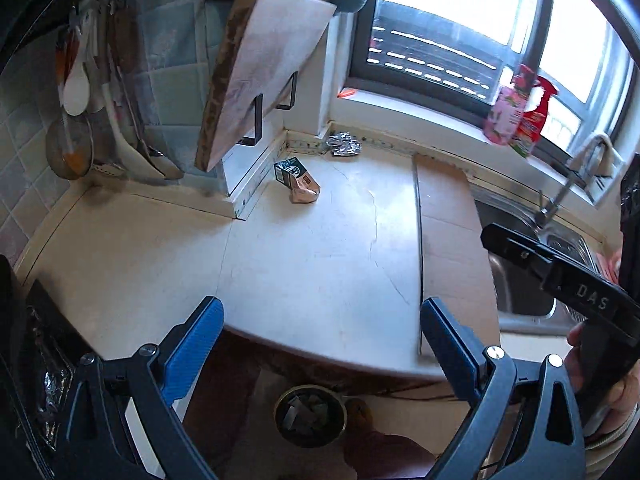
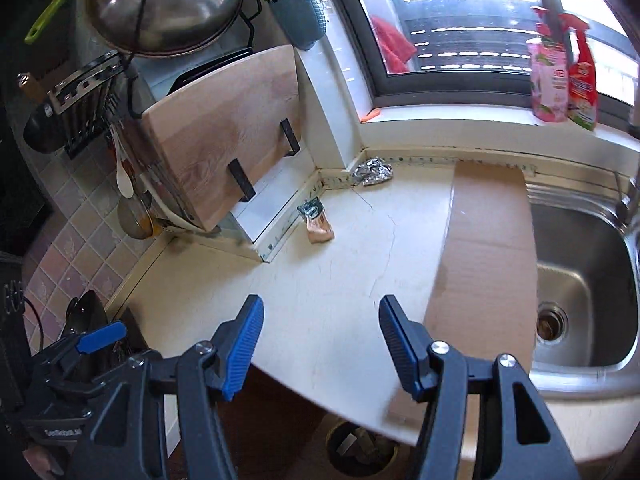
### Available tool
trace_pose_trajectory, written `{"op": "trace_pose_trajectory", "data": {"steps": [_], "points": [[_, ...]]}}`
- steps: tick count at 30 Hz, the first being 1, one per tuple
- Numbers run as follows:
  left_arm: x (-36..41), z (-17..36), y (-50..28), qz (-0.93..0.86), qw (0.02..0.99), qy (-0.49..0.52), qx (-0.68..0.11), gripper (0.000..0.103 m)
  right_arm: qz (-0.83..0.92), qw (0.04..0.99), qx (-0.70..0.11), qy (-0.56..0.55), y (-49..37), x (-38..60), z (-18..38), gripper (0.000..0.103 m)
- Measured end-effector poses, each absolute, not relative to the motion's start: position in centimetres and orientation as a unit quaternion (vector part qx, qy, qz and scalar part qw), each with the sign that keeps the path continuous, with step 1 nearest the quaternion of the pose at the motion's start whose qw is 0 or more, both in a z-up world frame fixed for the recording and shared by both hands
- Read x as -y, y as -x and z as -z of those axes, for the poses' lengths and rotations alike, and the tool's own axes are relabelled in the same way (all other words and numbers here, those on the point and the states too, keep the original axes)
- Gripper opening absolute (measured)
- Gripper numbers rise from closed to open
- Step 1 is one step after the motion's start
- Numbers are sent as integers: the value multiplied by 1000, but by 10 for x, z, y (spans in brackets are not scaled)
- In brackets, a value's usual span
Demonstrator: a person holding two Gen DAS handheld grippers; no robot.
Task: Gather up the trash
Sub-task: 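Grasp the green-and-tan carton with the left tool while the right tool grasps the crumpled foil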
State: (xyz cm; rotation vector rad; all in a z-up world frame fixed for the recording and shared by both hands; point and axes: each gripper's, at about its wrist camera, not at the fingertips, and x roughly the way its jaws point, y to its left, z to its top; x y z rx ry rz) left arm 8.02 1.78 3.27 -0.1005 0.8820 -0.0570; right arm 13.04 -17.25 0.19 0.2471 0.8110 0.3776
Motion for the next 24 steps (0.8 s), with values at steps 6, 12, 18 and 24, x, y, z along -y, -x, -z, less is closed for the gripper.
{"op": "trace_pose_trajectory", "data": {"steps": [6, 12, 18, 24], "points": [[9, -21, -170, -6, 892, 44, -449, 98, -206, 881, -407, -122, -218, 193, -4, 60], [12, 1, -261, -31, 876, 52, -478, 98, -223, 855, -444, -149, -312, 205, 9, 60], [7, 37, -334, -54, 856, 57, -511, 98, -233, 827, -474, -194, -387, 205, 35, 60], [0, 76, -386, -93, 846, 63, -522, 92, -220, 807, -511, -198, -450, 197, 71, 60]]}}
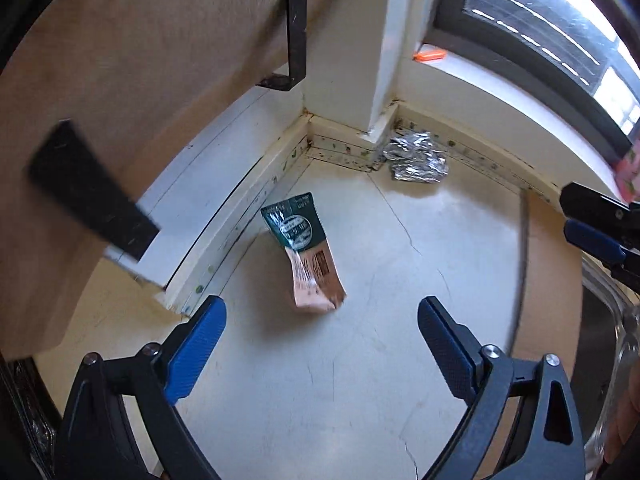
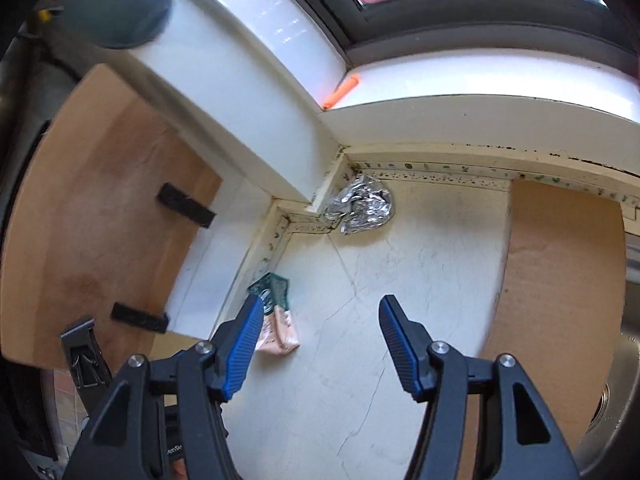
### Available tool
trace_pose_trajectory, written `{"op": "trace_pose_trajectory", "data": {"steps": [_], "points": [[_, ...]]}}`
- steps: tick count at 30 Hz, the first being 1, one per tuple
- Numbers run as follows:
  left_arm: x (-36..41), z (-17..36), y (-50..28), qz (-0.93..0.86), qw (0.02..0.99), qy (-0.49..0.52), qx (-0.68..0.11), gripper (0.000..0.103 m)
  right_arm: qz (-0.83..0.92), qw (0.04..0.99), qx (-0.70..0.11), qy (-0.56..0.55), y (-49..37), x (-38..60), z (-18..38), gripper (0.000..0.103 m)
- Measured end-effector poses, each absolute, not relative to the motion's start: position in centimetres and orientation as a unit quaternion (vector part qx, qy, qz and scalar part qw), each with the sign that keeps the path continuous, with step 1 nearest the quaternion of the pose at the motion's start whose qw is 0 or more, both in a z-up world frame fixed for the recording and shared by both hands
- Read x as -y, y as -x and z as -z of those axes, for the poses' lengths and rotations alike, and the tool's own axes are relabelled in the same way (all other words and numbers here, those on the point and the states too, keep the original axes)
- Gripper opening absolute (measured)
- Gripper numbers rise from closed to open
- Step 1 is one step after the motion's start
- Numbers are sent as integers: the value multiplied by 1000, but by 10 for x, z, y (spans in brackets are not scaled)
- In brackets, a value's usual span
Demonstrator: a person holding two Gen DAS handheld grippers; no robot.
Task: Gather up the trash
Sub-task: 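Grasp the green-and-tan carton with the left tool while the right tool grasps the crumpled foil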
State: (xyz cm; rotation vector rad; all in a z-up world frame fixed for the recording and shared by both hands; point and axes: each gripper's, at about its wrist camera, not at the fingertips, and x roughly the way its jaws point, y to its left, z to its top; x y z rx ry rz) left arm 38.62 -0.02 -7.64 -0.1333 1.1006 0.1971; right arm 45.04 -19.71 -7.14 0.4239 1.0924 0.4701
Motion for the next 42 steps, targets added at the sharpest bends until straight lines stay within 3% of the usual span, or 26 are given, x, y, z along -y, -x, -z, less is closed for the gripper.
{"op": "trace_pose_trajectory", "data": {"steps": [11, 15, 18, 25, 42], "points": [[-7, 141, -444, -157, 818, 61, -550, 67, -207, 803, -523, -196, -513, 198, 117, 60], [-15, 160, -453, -165, 806, 79, -563, 54, -204, 795, -534, -204, -528, 198, 132, 60], [-20, 170, -454, -164, 801, 91, -569, 35, -207, 790, -539, -206, -537, 196, 143, 60], [-21, 168, -436, -188, 820, 73, -536, 34, -212, 785, -541, -215, -555, 188, 161, 60], [22, 108, -413, -207, 884, -21, -419, 34, -212, 793, -539, -190, -581, 173, 191, 60]]}}
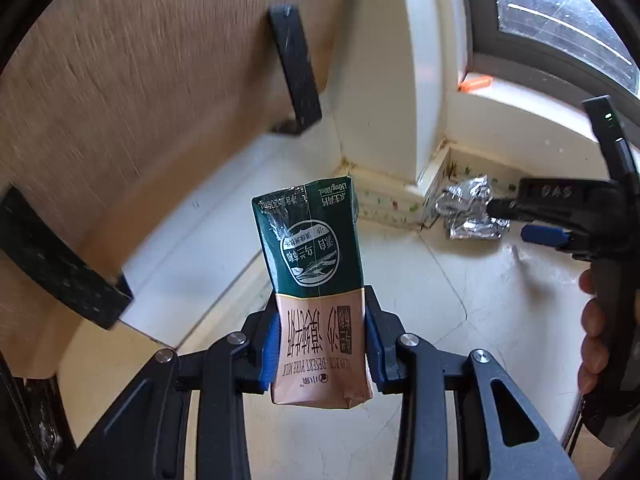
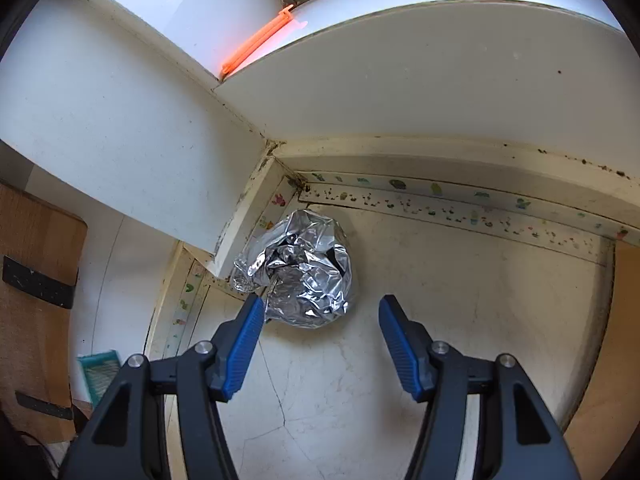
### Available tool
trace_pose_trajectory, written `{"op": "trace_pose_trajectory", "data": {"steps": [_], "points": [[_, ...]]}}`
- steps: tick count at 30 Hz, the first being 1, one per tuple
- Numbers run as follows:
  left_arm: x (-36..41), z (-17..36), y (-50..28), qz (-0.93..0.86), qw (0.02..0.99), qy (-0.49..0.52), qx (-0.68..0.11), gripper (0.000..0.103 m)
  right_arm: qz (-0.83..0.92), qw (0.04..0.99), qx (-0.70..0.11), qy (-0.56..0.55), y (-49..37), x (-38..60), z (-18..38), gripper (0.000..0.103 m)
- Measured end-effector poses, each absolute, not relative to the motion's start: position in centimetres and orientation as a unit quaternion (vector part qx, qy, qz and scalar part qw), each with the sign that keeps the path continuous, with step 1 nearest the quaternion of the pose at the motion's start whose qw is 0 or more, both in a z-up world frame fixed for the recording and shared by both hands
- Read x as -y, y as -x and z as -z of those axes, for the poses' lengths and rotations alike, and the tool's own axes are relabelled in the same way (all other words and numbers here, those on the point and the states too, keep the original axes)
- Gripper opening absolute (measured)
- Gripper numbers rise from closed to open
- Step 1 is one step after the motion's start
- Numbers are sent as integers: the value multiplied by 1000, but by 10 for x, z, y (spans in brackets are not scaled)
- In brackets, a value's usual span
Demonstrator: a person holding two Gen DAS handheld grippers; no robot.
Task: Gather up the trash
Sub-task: 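Grasp the green-and-tan carton with the left tool while the right tool grasps the crumpled foil, then carry the carton and foil down over the bin and open both tools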
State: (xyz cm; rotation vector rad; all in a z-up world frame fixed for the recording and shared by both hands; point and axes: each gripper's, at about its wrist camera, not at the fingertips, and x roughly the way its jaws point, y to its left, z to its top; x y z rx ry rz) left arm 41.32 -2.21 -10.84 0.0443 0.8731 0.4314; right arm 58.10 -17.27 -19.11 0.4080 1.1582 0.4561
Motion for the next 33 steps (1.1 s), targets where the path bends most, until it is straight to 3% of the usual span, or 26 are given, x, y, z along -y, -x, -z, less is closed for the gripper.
{"op": "trace_pose_trajectory", "data": {"steps": [15, 17, 18, 27, 33], "points": [[31, 68, -393, -223, 907, -47, -353, 34, -227, 797, -529, -183, -583, 153, 192, 60], [30, 66, -390, -223, 907, -46, -353, 34, -226, 800, -527, -176, -583, 147, 191, 52], [30, 64, -388, -223, 908, -44, -353, 34, -227, 799, -530, -172, -583, 145, 192, 41], [25, 63, -381, -224, 906, -36, -357, 34, -232, 807, -512, -180, -569, 151, 190, 34], [29, 62, -379, -216, 905, -38, -364, 34, -239, 802, -507, -207, -549, 169, 177, 12]]}}
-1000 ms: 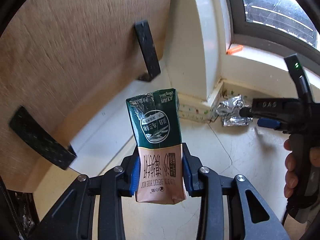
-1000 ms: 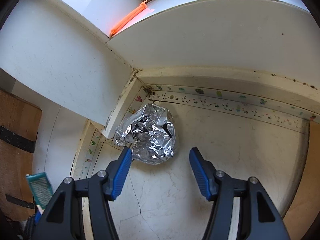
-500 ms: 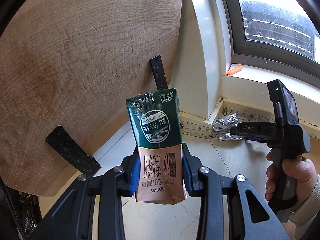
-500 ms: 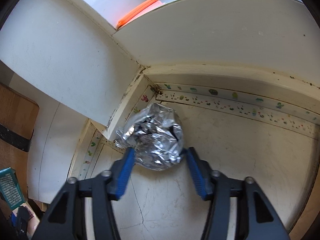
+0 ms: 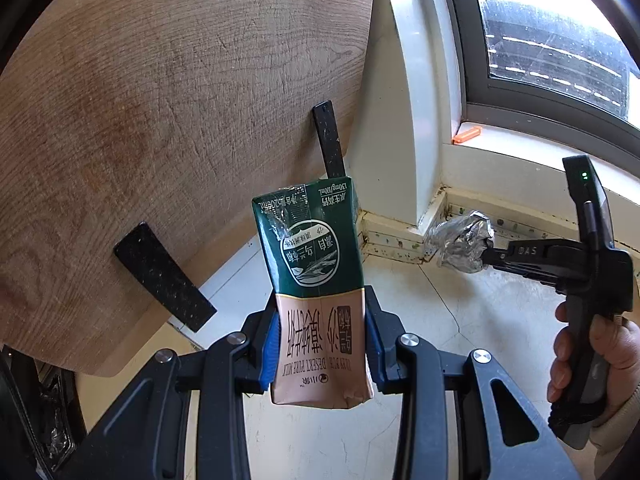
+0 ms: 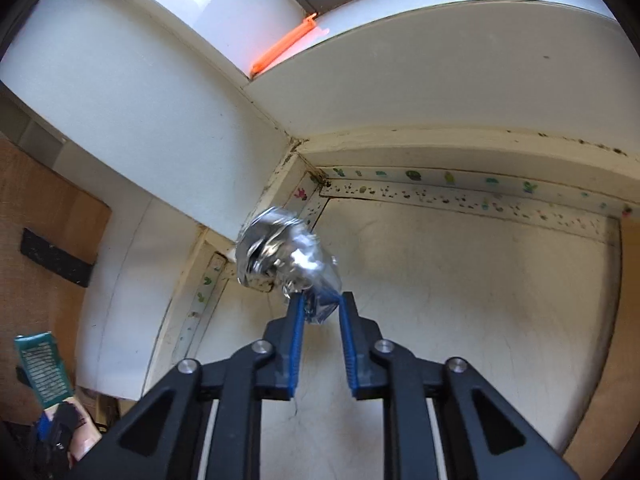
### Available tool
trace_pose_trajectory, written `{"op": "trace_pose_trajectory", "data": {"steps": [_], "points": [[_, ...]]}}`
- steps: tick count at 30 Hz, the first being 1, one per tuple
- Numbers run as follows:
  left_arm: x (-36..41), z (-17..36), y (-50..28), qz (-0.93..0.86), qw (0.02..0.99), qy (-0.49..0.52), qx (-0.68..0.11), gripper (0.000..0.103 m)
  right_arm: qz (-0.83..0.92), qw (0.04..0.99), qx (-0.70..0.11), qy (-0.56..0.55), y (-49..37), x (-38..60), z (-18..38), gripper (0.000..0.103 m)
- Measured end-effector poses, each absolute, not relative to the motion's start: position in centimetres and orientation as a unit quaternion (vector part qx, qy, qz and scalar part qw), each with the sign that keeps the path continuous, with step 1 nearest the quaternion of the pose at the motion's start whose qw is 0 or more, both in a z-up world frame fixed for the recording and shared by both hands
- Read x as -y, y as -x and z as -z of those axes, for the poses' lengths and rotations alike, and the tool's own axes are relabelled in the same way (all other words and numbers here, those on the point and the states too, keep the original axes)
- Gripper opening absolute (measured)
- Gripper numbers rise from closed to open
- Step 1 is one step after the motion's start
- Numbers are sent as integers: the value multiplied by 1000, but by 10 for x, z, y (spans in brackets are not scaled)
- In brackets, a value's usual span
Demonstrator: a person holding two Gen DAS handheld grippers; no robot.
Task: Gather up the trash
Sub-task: 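Carry the carton and foil down over the bin and open both tools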
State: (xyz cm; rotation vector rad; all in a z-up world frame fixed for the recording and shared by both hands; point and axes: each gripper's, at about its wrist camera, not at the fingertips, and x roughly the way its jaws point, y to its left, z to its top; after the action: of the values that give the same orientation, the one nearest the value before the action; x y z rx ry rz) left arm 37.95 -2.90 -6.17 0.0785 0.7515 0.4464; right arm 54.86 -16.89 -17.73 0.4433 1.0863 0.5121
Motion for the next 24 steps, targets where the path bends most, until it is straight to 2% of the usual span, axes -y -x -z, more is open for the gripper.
{"op": "trace_pose_trajectory", "data": {"steps": [13, 24], "points": [[35, 55, -353, -199, 908, -34, -367, 34, -291, 772, -527, -202, -466, 183, 160, 12], [22, 47, -287, -172, 911, -19, -375, 34, -322, 764, -508, -236, -377, 194, 119, 12]]}}
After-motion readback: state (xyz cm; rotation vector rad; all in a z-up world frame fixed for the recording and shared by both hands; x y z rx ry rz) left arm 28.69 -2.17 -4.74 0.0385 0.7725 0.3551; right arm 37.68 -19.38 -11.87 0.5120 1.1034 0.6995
